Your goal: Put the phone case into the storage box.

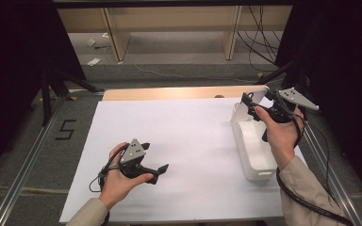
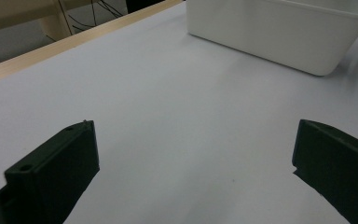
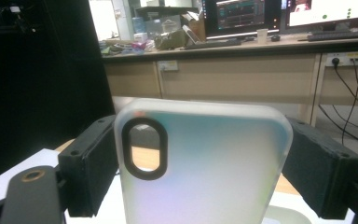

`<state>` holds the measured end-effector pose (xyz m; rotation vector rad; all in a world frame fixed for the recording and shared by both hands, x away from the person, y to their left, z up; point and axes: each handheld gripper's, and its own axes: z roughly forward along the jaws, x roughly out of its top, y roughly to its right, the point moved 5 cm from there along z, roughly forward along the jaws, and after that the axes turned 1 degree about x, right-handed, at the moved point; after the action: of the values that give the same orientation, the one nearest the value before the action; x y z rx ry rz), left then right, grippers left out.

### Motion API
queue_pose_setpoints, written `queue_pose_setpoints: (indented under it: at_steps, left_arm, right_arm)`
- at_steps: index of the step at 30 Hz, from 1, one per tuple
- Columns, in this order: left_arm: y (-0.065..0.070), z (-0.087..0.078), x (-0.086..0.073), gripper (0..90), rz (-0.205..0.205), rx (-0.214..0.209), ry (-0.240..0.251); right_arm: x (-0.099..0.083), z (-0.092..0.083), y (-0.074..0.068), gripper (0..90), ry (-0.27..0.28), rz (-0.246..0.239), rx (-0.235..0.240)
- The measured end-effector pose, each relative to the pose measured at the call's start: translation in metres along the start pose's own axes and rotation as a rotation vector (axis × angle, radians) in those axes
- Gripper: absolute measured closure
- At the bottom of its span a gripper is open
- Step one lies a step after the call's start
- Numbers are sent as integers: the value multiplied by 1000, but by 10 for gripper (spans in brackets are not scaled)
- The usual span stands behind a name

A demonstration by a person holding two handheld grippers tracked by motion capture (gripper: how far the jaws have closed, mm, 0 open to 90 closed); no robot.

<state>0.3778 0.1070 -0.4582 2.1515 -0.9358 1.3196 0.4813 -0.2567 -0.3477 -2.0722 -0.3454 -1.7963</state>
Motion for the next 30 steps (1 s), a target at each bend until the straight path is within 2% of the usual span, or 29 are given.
queue_pose_setpoints:
  at_steps: [7, 30]
  left_arm:
    - [0, 0, 0, 0, -1, -1, 0]
    - [0, 0, 0, 0, -2, -2, -2]
  right_arm:
    - [0, -1, 4, 179, 0, -8, -20]
    - [-1, -1, 10, 179, -4, -13, -42]
